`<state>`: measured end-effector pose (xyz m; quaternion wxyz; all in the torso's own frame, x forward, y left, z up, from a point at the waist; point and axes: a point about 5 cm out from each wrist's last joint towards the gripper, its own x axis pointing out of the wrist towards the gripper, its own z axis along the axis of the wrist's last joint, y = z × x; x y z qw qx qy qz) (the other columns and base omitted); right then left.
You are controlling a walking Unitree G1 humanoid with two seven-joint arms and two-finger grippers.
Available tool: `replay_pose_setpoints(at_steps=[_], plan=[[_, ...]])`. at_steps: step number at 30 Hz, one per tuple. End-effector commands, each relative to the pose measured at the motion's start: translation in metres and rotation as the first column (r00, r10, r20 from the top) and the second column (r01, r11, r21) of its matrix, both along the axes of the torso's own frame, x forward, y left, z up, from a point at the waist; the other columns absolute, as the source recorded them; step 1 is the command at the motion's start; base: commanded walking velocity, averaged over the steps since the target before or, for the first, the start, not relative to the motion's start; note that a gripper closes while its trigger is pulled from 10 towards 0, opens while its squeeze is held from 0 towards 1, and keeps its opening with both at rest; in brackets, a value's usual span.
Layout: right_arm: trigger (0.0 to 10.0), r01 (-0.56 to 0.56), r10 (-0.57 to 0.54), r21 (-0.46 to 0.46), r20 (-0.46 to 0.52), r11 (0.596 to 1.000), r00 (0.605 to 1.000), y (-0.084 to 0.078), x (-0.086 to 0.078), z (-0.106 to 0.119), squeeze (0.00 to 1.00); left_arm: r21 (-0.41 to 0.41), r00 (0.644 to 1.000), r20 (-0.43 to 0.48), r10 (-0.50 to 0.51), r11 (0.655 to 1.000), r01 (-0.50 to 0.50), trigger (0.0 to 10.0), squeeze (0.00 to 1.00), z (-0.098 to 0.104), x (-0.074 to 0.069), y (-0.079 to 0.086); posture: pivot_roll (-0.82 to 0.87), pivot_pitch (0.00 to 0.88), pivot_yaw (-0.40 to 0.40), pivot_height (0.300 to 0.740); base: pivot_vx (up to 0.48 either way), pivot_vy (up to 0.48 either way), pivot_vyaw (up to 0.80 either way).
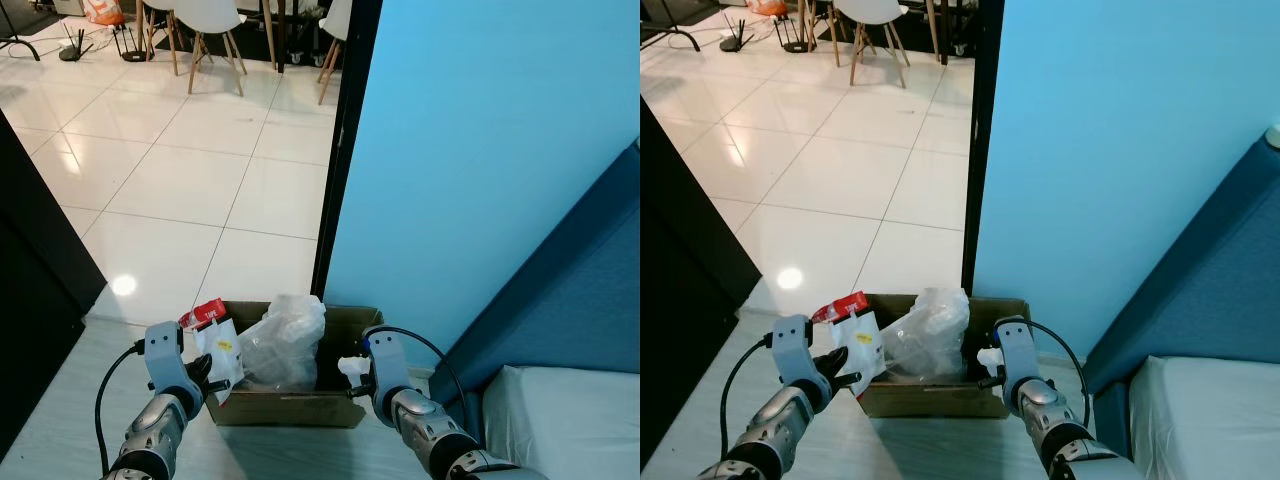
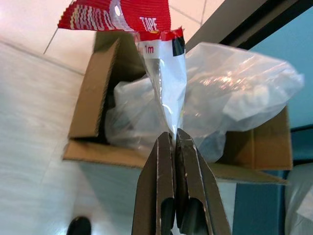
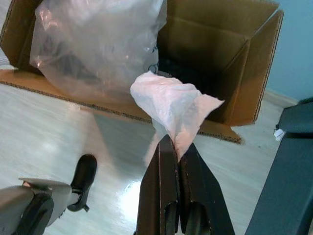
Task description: Clean up the room
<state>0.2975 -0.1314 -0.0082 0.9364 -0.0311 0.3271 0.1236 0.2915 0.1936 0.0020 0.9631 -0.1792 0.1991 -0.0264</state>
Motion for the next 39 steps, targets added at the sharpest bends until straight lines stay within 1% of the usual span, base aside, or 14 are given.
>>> replay_pose_setpoints(at_steps=[1, 4, 5, 7, 8, 9, 10, 11, 15, 16, 22, 29, 32, 39], plan=[[10.0, 0.005, -0.005, 0.009, 0.002, 1.0, 1.0, 0.002, 0.002, 0.001, 0.0, -0.014, 0.999, 0.033, -0.004, 1.0, 0.005, 10.0, 0.0, 0.005, 0.003, -0.001, 0.17, 0.18, -0.068, 0.71, 0.0, 0.0, 0.0], [10.0, 0.0, -0.001, 0.016, 0.022, 1.0, 1.0, 0.003, 0.006, 0.006, 0.0, -0.057, 0.995, 0.094, -0.027, 0.998, 0.032, 10.0, 0.0, 0.015, 0.013, -0.008, 0.17, 0.17, -0.068, 0.695, 0.0, 0.0, 0.0], [10.0, -0.002, 0.001, 0.017, 0.03, 1.0, 1.0, 0.003, 0.008, 0.008, 0.0, -0.074, 0.992, 0.12, -0.047, 0.996, 0.056, 10.0, 0.0, 0.02, 0.017, -0.013, 0.16, 0.147, -0.065, 0.69, 0.0, 0.0, 0.0], [10.0, -0.003, 0.003, 0.018, 0.034, 1.0, 0.999, 0.003, 0.009, 0.009, 0.0, -0.084, 0.989, 0.138, -0.06, 0.994, 0.072, 10.0, 0.0, 0.024, 0.02, -0.016, 0.16, 0.147, -0.065, 0.685, 0.0, 0.0, 0.0], [10.0, -0.002, 0.001, 0.021, 0.041, 1.0, 0.999, 0.003, 0.011, 0.011, 0.0, -0.081, 0.985, 0.15, -0.08, 0.992, 0.093, 10.0, 0.0, 0.026, 0.022, -0.02, 0.16, 0.128, -0.062, 0.68, 0.0, 0.0, 0.0], [10.0, 0.002, -0.003, 0.024, 0.052, 1.0, 0.999, 0.003, 0.013, 0.014, 0.0, -0.057, 0.982, 0.155, -0.108, 0.991, 0.118, 10.0, 0.0, 0.028, 0.023, -0.024, 0.16, 0.12, -0.061, 0.675, 0.0, 0.0, 0.0], [10.0, 0.002, -0.003, 0.024, 0.052, 1.0, 0.999, 0.003, 0.013, 0.014, 0.0, -0.057, 0.982, 0.155, -0.108, 0.991, 0.118, 10.0, 0.0, 0.028, 0.023, -0.024, 0.16, 0.12, -0.061, 0.675, 0.0, 0.0, 0.0], [10.0, 0.005, -0.007, 0.027, 0.058, 1.0, 0.998, 0.003, 0.015, 0.015, 0.0, -0.038, 0.98, 0.155, -0.128, 0.99, 0.136, 10.0, 0.0, 0.028, 0.024, -0.027, 0.16, 0.113, -0.06, 0.67, 0.0, 0.0, 0.0], [10.0, 0.009, -0.011, 0.03, 0.07, 1.0, 0.997, 0.002, 0.018, 0.019, 0.0, -0.033, 0.979, 0.148, -0.142, 0.988, 0.148, 10.0, 0.0, 0.027, 0.024, -0.032, 0.16, 0.089, -0.056, 0.66, 0.0, 0.0, 0.0], [10.0, 0.009, -0.011, 0.023, 0.079, 1.0, 0.997, 0.001, 0.02, 0.021, 0.0, -0.044, 0.979, 0.147, -0.144, 0.987, 0.152, 10.0, 0.0, 0.027, 0.024, -0.034, 0.15, 0.079, -0.056, 0.65, 0.0, 0.0, 0.0], [10.0, 0.011, -0.012, 0.01, 0.088, 1.0, 0.996, 0.0, 0.021, 0.022, 0.0, -0.047, 0.978, 0.147, -0.147, 0.987, 0.156, 10.0, 0.0, 0.026, 0.024, -0.035, 0.16, 0.065, -0.059, 0.64, 0.0, 0.0, 0.0], [10.0, 0.037, -0.039, 0.019, 0.122, 0.999, 0.992, -0.002, 0.03, 0.032, 0.0, -0.06, 0.975, 0.163, -0.152, 0.985, 0.164, 10.0, 0.0, 0.028, 0.025, -0.04, 0.17, 0.056, -0.063, 0.615, 0.0, 0.0, 0.0], [10.0, 0.036, -0.039, 0.026, 0.145, 0.999, 0.989, -0.002, 0.035, 0.038, 0.0, -0.071, 0.971, 0.181, -0.155, 0.983, 0.17, 10.0, 0.0, 0.032, 0.028, -0.042, 0.17, 0.046, -0.07, 0.6, 0.0, 0.0, 0.0], [10.0, 0.054, -0.055, 0.011, 0.157, 0.998, 0.986, -0.005, 0.038, 0.041, 0.0, -0.101, 0.971, 0.198, -0.137, 0.982, 0.159, 10.0, 0.0, 0.036, 0.03, -0.042, 0.17, 0.049, -0.066, 0.596, 0.0, 0.0, 0.0]])
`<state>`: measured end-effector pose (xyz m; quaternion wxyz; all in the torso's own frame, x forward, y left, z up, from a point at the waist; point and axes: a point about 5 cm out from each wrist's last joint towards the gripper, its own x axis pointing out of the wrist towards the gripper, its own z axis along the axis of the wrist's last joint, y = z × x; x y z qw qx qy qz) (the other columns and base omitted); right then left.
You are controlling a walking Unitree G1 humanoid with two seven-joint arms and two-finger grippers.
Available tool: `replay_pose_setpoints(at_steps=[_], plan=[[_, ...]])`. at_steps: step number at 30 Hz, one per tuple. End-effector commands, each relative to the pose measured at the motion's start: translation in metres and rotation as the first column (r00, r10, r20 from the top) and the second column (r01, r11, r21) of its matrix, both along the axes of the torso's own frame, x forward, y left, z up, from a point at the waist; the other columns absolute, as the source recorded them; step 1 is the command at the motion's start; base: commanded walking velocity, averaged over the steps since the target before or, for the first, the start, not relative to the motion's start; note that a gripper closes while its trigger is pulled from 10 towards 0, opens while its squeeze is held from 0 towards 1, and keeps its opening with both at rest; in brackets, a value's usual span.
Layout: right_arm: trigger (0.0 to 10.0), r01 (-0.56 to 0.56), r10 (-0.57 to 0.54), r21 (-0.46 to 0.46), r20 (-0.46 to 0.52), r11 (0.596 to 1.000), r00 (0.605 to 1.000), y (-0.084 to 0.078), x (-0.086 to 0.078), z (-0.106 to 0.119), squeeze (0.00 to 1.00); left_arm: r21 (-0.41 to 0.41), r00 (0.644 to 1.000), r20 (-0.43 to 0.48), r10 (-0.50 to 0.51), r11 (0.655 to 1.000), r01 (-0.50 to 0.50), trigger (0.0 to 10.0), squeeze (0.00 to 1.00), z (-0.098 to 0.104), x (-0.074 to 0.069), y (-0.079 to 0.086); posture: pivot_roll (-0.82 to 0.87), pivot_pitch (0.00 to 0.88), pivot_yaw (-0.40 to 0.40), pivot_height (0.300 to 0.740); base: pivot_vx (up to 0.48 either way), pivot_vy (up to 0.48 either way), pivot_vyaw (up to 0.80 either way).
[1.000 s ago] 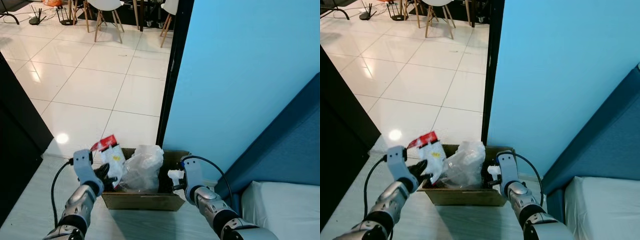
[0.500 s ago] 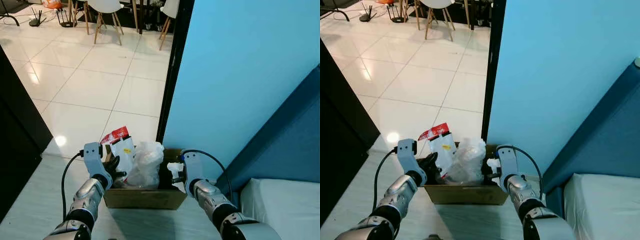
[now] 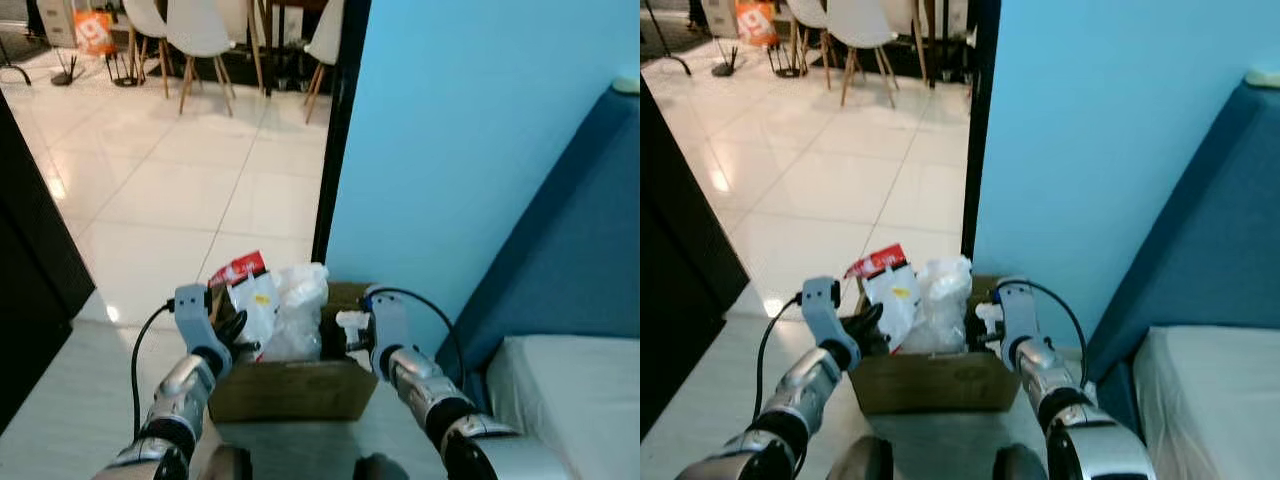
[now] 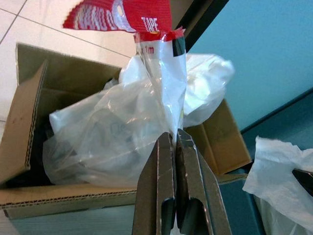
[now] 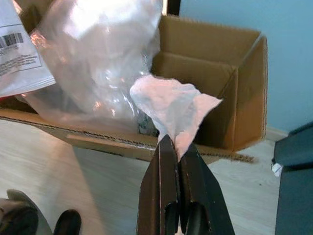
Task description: Clean up the room
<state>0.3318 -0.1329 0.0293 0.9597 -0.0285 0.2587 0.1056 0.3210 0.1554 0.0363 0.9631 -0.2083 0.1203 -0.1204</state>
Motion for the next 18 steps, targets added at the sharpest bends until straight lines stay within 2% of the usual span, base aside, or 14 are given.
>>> replay_pose_setpoints(at_steps=[1, 6, 7, 11, 16, 17, 18], plan=[[10.0, 0.027, -0.027, -0.019, 0.017, 0.999, 1.0, -0.006, 0.004, 0.005, 0.0, -0.02, 1.0, 0.011, -0.013, 1.0, 0.013, 10.0, 0.0, 0.002, 0.001, -0.005, 0.18, 0.052, -0.067, 0.596, 0.0, 0.0, 0.0], [10.0, 0.048, -0.046, -0.064, 0.02, 0.997, 0.999, -0.01, 0.006, 0.007, 0.0, -0.023, 1.0, 0.022, -0.019, 1.0, 0.019, 10.0, 0.0, 0.003, 0.001, -0.006, 0.18, 0.061, -0.067, 0.596, 0.0, 0.0, 0.0], [10.0, 0.065, -0.062, -0.124, 0.027, 0.99, 0.998, -0.014, 0.009, 0.009, 0.0, -0.025, 0.999, 0.032, -0.019, 0.999, 0.02, 10.0, 0.0, 0.004, 0.001, -0.005, 0.2, 0.081, -0.068, 0.596, 0.0, 0.0, 0.0], [10.0, 0.082, -0.078, -0.161, 0.033, 0.984, 0.996, -0.016, 0.012, 0.013, 0.0, -0.027, 0.999, 0.043, -0.014, 1.0, 0.015, 10.0, 0.0, 0.005, 0.0, -0.002, 0.22, 0.097, -0.071, 0.596, 0.0, 0.0, 0.0], [10.0, 0.09, -0.087, -0.147, 0.027, 0.985, 0.996, -0.014, 0.014, 0.015, 0.0, -0.03, 0.998, 0.055, -0.006, 1.0, 0.008, 10.0, 0.0, 0.006, -0.001, 0.001, 0.24, 0.108, -0.072, 0.596, 0.0, 0.0, 0.0], [10.0, 0.094, -0.091, -0.114, 0.029, 0.989, 0.995, -0.012, 0.016, 0.018, 1.0, -0.031, 0.998, 0.059, -0.005, 1.0, 0.006, 10.0, 0.0, 0.006, -0.001, 0.002, 0.25, 0.12, -0.07, 0.596, 0.0, 0.0, 0.0], [10.0, 0.094, -0.091, -0.114, 0.029, 0.989, 0.995, -0.012, 0.016, 0.018, 1.0, -0.031, 0.998, 0.059, -0.005, 1.0, 0.006, 10.0, 0.0, 0.006, -0.001, 0.002, 0.25, 0.12, -0.07, 0.596, 0.0, 0.0, 0.0]])
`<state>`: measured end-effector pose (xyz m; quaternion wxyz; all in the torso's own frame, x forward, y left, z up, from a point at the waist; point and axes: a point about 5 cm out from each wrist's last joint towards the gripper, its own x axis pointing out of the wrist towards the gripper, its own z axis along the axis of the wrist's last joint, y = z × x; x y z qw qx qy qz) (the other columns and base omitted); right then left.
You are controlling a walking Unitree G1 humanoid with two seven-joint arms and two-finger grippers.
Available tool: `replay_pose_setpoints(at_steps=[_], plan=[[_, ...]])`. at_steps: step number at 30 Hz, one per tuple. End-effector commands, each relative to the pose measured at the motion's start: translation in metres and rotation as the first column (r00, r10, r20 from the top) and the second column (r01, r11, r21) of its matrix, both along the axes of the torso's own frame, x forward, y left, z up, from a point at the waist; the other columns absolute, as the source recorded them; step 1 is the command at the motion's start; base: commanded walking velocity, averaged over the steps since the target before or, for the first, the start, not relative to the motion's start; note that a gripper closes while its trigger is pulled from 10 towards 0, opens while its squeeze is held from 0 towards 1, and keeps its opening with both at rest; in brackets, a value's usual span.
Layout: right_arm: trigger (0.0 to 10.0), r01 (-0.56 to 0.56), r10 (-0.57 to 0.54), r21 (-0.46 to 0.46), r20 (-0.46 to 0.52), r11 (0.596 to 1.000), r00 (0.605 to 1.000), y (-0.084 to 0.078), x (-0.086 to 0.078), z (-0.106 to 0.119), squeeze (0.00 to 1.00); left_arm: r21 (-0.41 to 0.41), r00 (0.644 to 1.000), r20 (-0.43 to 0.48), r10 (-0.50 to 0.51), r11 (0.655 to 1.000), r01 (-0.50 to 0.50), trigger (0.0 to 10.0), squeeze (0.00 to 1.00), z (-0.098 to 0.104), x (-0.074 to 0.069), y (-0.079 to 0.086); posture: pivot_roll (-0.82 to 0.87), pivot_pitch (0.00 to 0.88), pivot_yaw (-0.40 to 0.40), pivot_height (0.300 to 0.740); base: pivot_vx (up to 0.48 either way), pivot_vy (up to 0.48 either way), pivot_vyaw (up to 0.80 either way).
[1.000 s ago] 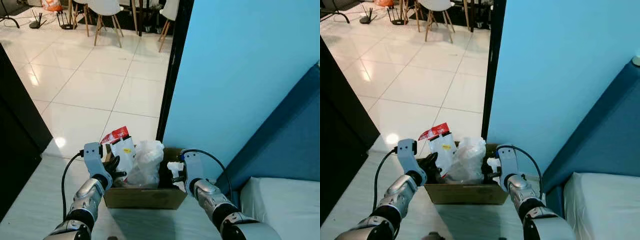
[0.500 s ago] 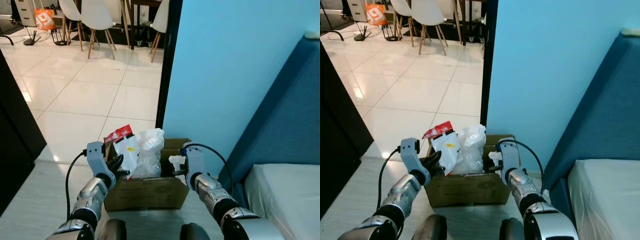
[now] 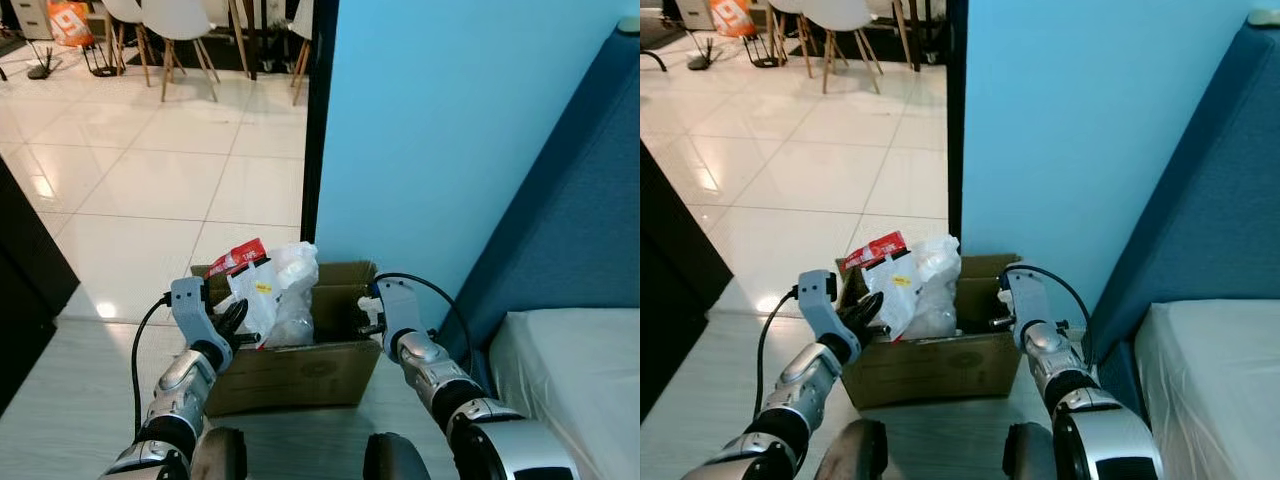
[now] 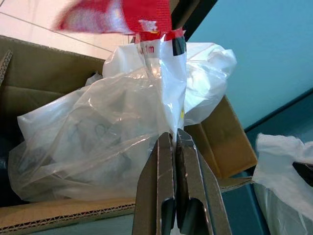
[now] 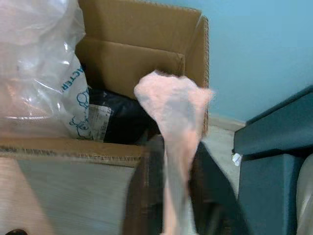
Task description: Clean up the room
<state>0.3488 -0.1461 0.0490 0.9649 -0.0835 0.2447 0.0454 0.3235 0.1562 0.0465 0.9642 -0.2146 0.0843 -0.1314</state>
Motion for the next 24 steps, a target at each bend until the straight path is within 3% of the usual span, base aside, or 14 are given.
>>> replay_pose_setpoints(at_steps=[1, 11, 12, 13, 16, 21, 22, 23, 24], plan=[[10.0, 0.0, 0.0, 0.037, -0.015, 0.999, 1.0, 0.005, 0.001, 0.001, 1.0, -0.008, 1.0, -0.009, 0.0, 1.0, 0.0, 10.0, 0.0, -0.003, -0.004, 0.003, 0.26, 0.13, -0.071, 0.596, 0.0, 0.0, 0.0], [10.0, -0.013, 0.012, 0.072, 0.019, 0.997, 1.0, 0.009, 0.009, 0.013, 1.0, 0.0, 1.0, -0.006, -0.011, 1.0, 0.011, 10.0, 0.0, 0.0, -0.001, 0.004, 0.23, 0.145, -0.058, 0.596, 0.0, 0.0, 0.0], [10.0, -0.005, 0.003, 0.073, 0.026, 0.997, 1.0, 0.005, 0.01, 0.014, 0.0, 0.042, 0.999, -0.03, -0.039, 0.998, 0.04, 10.0, 0.0, -0.003, -0.002, 0.002, 0.22, 0.147, -0.053, 0.596, 0.0, 0.0, 0.0], [10.0, 0.018, -0.021, 0.085, 0.042, 0.996, 0.999, -0.002, 0.012, 0.017, 0.0, 0.106, 0.995, -0.068, -0.068, 0.992, 0.075, 10.0, 0.0, -0.009, -0.004, 0.001, 0.2, 0.147, -0.049, 0.596, 0.0, 0.0, 0.0], [10.0, 0.05, -0.058, 0.106, 0.074, 0.993, 0.996, -0.012, 0.015, 0.023, 0.0, 0.178, 0.989, -0.118, -0.088, 0.978, 0.108, 10.0, 0.0, -0.016, -0.008, 0.002, 0.19, 0.147, -0.043, 0.596, 0.0, 0.0, 0.0], [10.0, 0.086, -0.113, 0.164, 0.164, 0.983, 0.98, -0.028, 0.024, 0.043, 0.0, 0.237, 0.987, -0.159, -0.038, 0.969, 0.076, 10.0, 0.0, -0.021, -0.009, 0.008, 0.13, 0.152, -0.041, 0.596, 0.0, 0.0, 0.0], [10.0, 0.093, -0.129, 0.178, 0.203, 0.98, 0.971, -0.036, 0.027, 0.052, 0.0, 0.302, 0.985, -0.171, -0.015, 0.951, 0.067, 10.0, 0.0, -0.022, -0.009, 0.011, 0.11, 0.155, -0.041, 0.596, 0.0, 0.0, 0.0], [10.0, 0.093, -0.129, 0.178, 0.203, 0.98, 0.971, -0.036, 0.027, 0.052, 0.0, 0.302, 0.985, -0.171, -0.015, 0.951, 0.067, 10.0, 0.0, -0.022, -0.009, 0.011, 0.11, 0.155, -0.041, 0.596, 0.0, 0.0, 0.0], [10.0, 0.098, -0.143, 0.19, 0.241, 0.977, 0.96, -0.043, 0.03, 0.061, 0.0, 0.391, 0.983, -0.184, 0.0, 0.918, 0.073, 10.0, 0.0, -0.025, -0.009, 0.012, 0.1, 0.158, -0.046, 0.596, 0.0, 0.0, 0.0]])
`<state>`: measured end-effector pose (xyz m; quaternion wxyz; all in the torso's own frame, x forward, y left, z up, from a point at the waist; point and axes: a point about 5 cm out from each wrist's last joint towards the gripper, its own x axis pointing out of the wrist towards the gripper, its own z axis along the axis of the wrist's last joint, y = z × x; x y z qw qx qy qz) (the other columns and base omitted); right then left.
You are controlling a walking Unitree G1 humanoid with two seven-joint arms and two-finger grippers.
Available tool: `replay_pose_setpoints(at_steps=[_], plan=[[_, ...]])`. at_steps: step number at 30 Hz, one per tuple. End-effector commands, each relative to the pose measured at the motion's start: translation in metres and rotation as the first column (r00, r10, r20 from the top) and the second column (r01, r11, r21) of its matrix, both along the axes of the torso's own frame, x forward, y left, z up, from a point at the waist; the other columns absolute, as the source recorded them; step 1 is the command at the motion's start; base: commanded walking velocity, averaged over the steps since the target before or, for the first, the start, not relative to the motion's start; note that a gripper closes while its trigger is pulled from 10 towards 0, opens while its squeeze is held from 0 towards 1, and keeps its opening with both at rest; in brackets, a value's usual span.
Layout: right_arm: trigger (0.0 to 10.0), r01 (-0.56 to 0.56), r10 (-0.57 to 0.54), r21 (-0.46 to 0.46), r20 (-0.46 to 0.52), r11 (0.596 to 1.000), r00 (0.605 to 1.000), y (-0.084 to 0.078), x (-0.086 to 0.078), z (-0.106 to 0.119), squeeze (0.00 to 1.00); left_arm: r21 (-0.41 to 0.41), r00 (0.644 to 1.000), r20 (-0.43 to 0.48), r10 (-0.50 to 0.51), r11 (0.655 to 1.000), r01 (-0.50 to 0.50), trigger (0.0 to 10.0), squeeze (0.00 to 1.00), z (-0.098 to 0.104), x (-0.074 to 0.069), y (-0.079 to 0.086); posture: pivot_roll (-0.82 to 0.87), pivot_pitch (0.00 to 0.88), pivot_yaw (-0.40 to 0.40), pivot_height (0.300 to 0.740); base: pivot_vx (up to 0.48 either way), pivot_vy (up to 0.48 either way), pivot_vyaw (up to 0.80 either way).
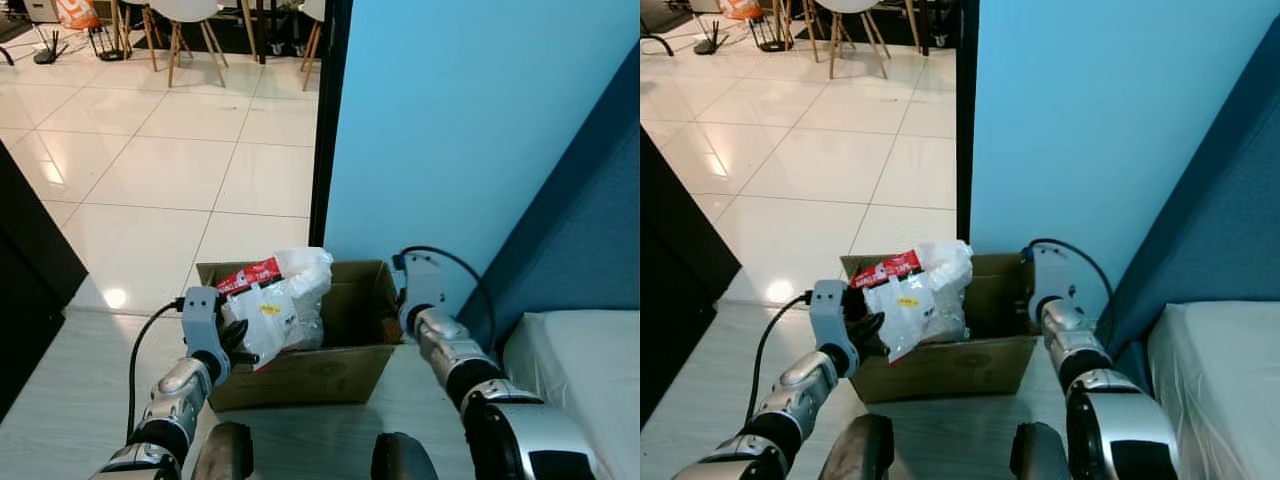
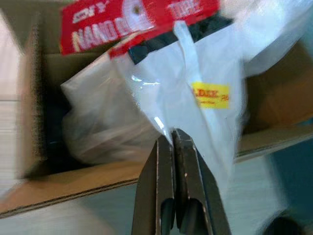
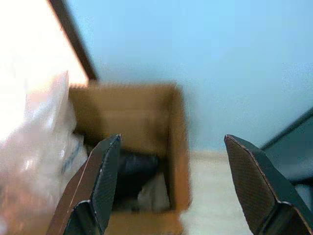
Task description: Clean up the room
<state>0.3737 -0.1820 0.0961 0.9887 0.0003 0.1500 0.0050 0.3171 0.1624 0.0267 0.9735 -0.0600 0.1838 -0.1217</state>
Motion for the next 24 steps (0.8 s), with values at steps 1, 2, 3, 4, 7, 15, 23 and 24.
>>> replay_pose_setpoints(at_steps=[1, 2, 3, 4, 7, 15, 23, 24], plan=[[10.0, 0.019, -0.02, 0.021, 0.062, 1.0, 0.998, -0.007, 0.005, 0.014, 0.0, 0.077, 1.0, -0.024, 0.009, 0.997, -0.007, 10.0, 0.0, -0.005, -0.003, 0.006, 0.1, 0.158, -0.046, 0.596, 0.0, 0.0, 0.0], [10.0, 0.019, -0.02, 0.021, 0.062, 1.0, 0.998, -0.007, 0.005, 0.014, 0.0, 0.077, 1.0, -0.024, 0.009, 0.997, -0.007, 10.0, 0.0, -0.005, -0.003, 0.006, 0.1, 0.158, -0.046, 0.596, 0.0, 0.0, 0.0], [10.0, 0.026, -0.029, 0.017, 0.147, 1.0, 0.989, -0.021, 0.009, 0.032, 0.0, 0.227, 0.994, -0.029, 0.101, 0.97, -0.092, 10.0, 0.0, -0.007, -0.002, 0.015, 0.05, 0.159, -0.06, 0.596, 0.0, 0.0, 0.0], [10.0, 0.026, -0.029, 0.017, 0.147, 1.0, 0.989, -0.021, 0.009, 0.032, 0.0, 0.227, 0.994, -0.029, 0.101, 0.97, -0.092, 10.0, 0.0, -0.007, -0.002, 0.015, 0.05, 0.159, -0.06, 0.596, 0.0, 0.0, 0.0], [10.0, 0.018, -0.02, 0.013, 0.193, 1.0, 0.981, -0.027, 0.01, 0.042, 0.0, 0.272, 0.983, -0.007, 0.182, 0.947, -0.173, 10.0, 0.0, -0.003, 0.002, 0.021, 0.04, 0.158, -0.067, 0.596, 0.0, 0.0, 0.0], [10.0, -0.079, 0.073, 0.022, 0.212, 0.997, 0.974, -0.005, 0.003, 0.034, 0.0, 0.066, 0.889, 0.005, 0.457, 0.887, -0.457, 10.0, 0.0, 0.014, 0.012, 0.046, 0.0, 0.147, -0.082, 0.596, 0.0, 0.0, 0.0], [10.0, -0.127, 0.115, 0.043, 0.21, 0.991, 0.971, 0.01, -0.001, 0.031, 0.0, 0.004, 0.855, -0.12, 0.505, 0.861, -0.508, 10.0, 0.0, -0.004, 0.0, 0.049, -0.01, 0.141, -0.093, 0.596, 0.0, 0.0, 0.0], [10.0, -0.132, 0.121, 0.04, 0.211, 0.99, 0.97, 0.01, -0.002, 0.032, 0.0, -0.031, 0.86, -0.16, 0.485, 0.868, -0.496, 10.0, 0.0, -0.009, -0.004, 0.044, -0.01, 0.141, -0.093, 0.596, 0.0, 0.0, 0.0]])
